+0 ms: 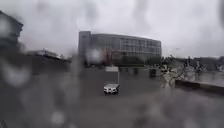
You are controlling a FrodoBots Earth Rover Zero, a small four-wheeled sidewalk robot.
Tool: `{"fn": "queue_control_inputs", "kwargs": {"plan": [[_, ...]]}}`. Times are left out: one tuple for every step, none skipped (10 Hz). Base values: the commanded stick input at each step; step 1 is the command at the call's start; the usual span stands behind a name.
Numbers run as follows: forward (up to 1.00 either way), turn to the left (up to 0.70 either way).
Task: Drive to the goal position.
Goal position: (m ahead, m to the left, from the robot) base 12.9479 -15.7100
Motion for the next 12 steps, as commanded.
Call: {"fn": "queue_control_inputs", "kwargs": {"plan": [[1.0, 0.0], [1.0, 0.0], [1.0, 0.0], [1.0, 0.0], [1.0, -0.07], [1.0, -0.26], [1.0, -0.27], [1.0, -0.27], [1.0, -0.27], [1.0, -0.27], [1.0, -0.27], [1.0, -0.27]]}}
